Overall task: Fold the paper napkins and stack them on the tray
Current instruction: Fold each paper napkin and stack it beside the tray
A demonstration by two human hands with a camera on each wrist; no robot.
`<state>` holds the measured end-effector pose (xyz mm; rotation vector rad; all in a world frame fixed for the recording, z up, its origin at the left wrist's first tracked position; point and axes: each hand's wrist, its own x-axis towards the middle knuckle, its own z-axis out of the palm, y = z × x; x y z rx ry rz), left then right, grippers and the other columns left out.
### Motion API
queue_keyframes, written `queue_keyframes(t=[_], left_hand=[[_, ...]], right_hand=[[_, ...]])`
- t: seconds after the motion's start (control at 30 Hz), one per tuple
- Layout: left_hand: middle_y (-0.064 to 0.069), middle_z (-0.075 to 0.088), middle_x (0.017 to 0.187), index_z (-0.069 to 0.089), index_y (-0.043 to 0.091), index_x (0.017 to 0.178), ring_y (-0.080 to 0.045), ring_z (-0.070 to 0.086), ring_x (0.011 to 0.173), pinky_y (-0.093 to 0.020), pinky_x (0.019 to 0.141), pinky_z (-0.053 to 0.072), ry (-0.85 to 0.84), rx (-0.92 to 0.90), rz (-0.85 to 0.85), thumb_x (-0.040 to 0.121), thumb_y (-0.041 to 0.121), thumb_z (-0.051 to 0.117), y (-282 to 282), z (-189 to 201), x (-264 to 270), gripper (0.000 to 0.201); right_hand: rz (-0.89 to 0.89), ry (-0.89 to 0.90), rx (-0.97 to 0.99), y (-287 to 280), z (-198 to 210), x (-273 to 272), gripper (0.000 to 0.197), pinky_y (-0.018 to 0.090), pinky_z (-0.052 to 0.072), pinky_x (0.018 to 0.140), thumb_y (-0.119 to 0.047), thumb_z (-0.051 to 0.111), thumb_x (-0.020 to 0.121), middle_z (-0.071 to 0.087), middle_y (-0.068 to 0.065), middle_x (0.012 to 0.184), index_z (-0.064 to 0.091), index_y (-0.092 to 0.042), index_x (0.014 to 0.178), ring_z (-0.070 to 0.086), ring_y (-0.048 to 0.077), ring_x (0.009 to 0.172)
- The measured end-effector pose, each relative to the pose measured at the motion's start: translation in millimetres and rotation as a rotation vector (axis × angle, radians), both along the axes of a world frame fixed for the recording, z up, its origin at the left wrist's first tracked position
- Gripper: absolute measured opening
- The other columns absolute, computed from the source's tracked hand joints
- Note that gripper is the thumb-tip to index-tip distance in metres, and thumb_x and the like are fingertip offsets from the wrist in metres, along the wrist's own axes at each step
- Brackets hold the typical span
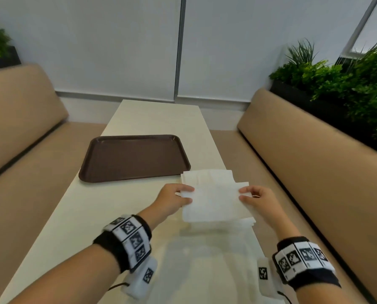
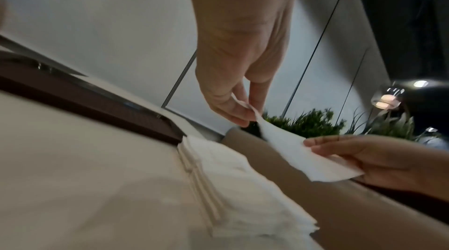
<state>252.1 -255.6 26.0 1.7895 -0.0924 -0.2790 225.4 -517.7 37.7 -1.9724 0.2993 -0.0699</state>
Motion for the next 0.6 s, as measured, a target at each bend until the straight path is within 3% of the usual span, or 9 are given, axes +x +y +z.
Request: queue_keyframes(t=[0.07,0.13,0.27,0.4,0.5,0.6], left_hand=[[-0.007,0.064,0.115,0.070,0.017,0.098,-0.023,0.061,0.101,-0.033,0.089,0.053,0.009,0.078,0.025,0.080,-0.001,0.070,-17,-18,19,0.025],[-0.003,0.063,0.108,0.071,0.014,0.102,-0.022,0.058,0.107,-0.031,0.096,0.048,0.011,0.184,0.026,0.080,0.002,0.071,-29,-34,31,0.026],[-0.004,0.064,0.116,0.068,0.010,0.111,-0.016,0.056,0.108,-0.017,0.087,0.041,0.007,0.328,-0.003,0.080,0.005,0.071,-43,-60,41,0.031],[-0.006,0.062,0.124,0.064,0.008,0.118,-0.019,0.057,0.112,-0.015,0.088,0.039,-0.004,0.383,0.000,0.082,0.003,0.069,-49,-75,43,0.036],[-0.008,0.057,0.129,0.065,0.009,0.117,-0.021,0.052,0.120,-0.017,0.094,0.036,-0.011,0.426,0.018,0.084,0.004,0.066,-52,-83,43,0.034],[-0.008,0.043,0.129,0.064,0.020,0.113,-0.028,0.041,0.124,-0.025,0.100,0.034,0.020,0.500,0.059,0.084,0.022,0.068,-55,-83,41,0.030]], right_hand=[[-0.031,0.042,-0.078,-12,-12,17,0.016,0.025,0.053,0.063,-0.003,0.068,0.084,0.065,0.007,0.092,0.069,-0.016,0.092,0.062,0.015,0.067],[-0.039,0.096,-0.202,-20,-26,30,0.017,0.024,0.051,0.067,-0.004,0.066,0.084,0.063,0.004,0.100,0.068,-0.020,0.090,0.062,0.017,0.075],[-0.020,0.203,-0.308,-24,-53,46,0.020,0.027,0.047,0.081,-0.005,0.064,0.084,0.059,0.003,0.109,0.065,-0.026,0.084,0.058,0.019,0.098],[-0.023,0.231,-0.394,-20,-71,49,0.018,0.023,0.039,0.076,-0.004,0.062,0.084,0.060,0.001,0.103,0.063,-0.021,0.085,0.057,0.021,0.102],[-0.041,0.246,-0.471,-16,-74,50,0.015,0.024,0.041,0.081,-0.013,0.064,0.086,0.058,0.005,0.113,0.063,-0.016,0.101,0.056,0.023,0.110],[-0.087,0.336,-0.418,-18,-73,54,0.055,0.028,0.042,0.081,-0.033,0.072,0.082,0.055,0.008,0.125,0.049,-0.008,0.125,0.056,0.026,0.111]])
